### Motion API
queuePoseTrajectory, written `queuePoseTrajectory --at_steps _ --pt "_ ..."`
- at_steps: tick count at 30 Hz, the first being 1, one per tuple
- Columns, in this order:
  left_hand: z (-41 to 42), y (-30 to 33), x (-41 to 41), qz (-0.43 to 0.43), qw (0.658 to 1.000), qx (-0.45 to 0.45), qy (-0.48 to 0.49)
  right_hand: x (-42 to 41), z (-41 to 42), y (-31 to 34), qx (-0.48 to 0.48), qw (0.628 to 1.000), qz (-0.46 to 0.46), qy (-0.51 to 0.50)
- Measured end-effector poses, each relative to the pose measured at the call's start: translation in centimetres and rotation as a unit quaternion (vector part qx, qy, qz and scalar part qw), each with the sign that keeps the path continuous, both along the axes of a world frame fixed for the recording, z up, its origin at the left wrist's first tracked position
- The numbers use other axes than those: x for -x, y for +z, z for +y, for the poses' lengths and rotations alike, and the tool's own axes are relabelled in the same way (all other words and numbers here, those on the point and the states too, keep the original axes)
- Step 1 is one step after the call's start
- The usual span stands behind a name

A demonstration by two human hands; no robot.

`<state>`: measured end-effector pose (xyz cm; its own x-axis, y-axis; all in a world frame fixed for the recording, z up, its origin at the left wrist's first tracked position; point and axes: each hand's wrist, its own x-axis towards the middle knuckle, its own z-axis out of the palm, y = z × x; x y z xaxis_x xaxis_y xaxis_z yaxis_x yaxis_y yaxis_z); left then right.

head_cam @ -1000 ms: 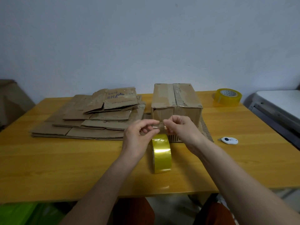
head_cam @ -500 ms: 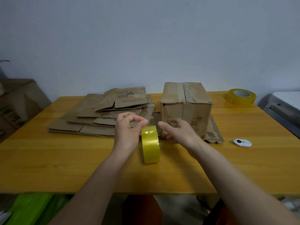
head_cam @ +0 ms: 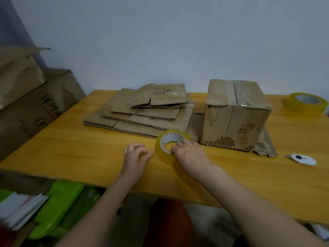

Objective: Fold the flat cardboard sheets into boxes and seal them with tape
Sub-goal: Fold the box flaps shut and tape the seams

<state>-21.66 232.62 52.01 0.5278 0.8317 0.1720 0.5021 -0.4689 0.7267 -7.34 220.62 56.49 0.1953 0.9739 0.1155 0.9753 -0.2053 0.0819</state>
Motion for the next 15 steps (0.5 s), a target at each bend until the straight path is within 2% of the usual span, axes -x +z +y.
queuePoseTrajectory --at_steps 3,6,8,11,13,15 --pt "0.1 -0.9 -0.1 0.027 0.999 -0.017 0.026 0.1 0.5 0.0 0.008 1.000 -0.011 0.004" --pt "0.6 -0.2 -0.5 0.091 0.994 0.003 0.052 -0.4 0.0 0.4 -0.003 0.998 0.064 0.005" --pt "0.8 0.8 -1.0 0.125 0.987 0.020 0.102 -0.9 -1.0 1.1 -0.051 0.992 0.113 0.009" --pt "-0.2 3.7 -2.9 0.052 0.986 -0.015 0.158 -2.1 -2.7 2.7 -0.159 0.986 0.054 -0.001" --pt "-1.5 5.8 -5.2 -0.016 0.991 -0.092 0.100 -3.3 -3.9 4.3 -0.246 0.969 0.022 -0.024" --pt "-3.4 7.9 -8.1 -0.048 0.984 -0.172 -0.012 -5.5 -5.3 5.7 -0.321 0.945 -0.006 -0.057"
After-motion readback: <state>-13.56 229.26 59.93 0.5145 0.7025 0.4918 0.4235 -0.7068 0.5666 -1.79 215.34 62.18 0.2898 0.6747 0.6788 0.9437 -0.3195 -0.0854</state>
